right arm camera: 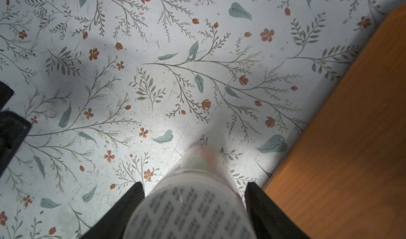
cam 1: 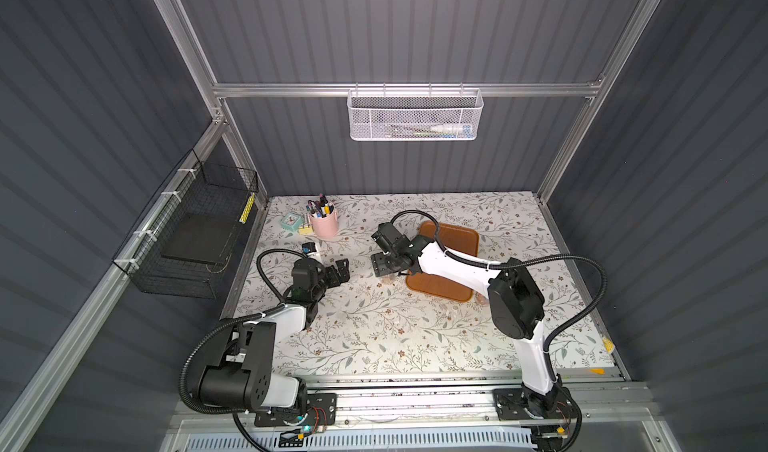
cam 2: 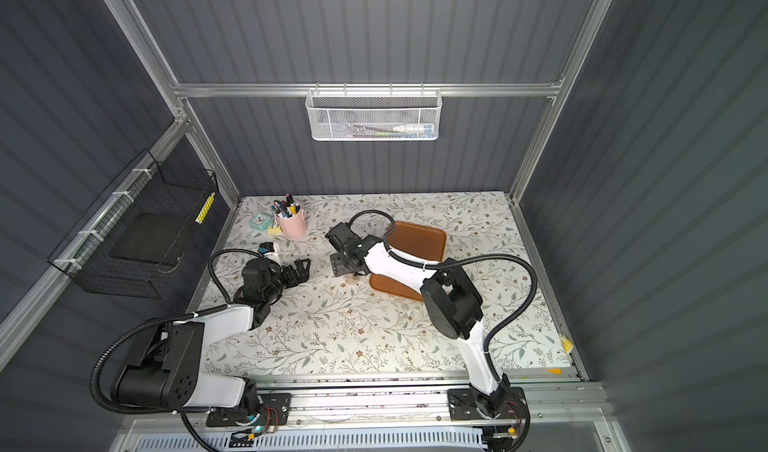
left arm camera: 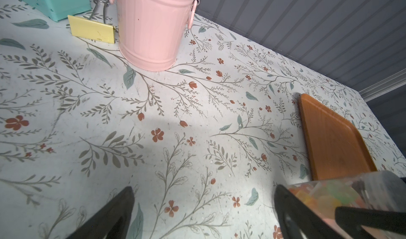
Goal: Pour the candies out of the jar
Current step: Pick up the jar from the center of the board.
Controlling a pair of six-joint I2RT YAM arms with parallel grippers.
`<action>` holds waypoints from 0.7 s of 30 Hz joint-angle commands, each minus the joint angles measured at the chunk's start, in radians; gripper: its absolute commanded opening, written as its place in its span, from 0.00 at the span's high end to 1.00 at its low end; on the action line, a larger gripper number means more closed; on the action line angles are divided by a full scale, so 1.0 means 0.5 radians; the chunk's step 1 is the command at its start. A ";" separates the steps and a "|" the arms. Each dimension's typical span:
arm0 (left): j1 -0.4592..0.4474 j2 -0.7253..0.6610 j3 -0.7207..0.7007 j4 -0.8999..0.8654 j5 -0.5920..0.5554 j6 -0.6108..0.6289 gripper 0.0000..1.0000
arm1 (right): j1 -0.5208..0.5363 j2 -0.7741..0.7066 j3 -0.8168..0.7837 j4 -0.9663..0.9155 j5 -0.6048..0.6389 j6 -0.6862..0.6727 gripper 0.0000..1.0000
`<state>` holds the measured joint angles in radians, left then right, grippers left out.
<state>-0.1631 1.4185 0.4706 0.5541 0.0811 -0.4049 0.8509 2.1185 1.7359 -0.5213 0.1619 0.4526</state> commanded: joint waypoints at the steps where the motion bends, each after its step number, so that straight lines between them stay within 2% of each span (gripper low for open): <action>1: -0.005 0.012 0.074 -0.058 0.072 0.005 0.01 | 0.006 0.019 0.017 0.041 0.039 0.030 0.30; 7: -0.038 -0.003 0.104 -0.096 0.137 0.051 0.01 | 0.004 0.017 0.038 0.082 0.059 0.002 0.42; 14: -0.142 -0.043 0.192 -0.211 0.235 0.182 0.01 | -0.039 -0.170 -0.036 0.114 0.005 -0.102 0.46; 17: -0.210 -0.060 0.245 -0.227 0.400 0.285 0.01 | -0.154 -0.303 -0.078 0.103 -0.223 -0.157 0.47; 21: -0.317 -0.064 0.321 -0.226 0.614 0.389 0.01 | -0.380 -0.464 -0.120 0.041 -0.716 -0.210 0.48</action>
<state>-0.2966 1.4090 0.5846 0.4553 0.2749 -0.2787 0.7410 1.9579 1.6810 -0.4957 -0.0124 0.3874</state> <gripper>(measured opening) 0.992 0.575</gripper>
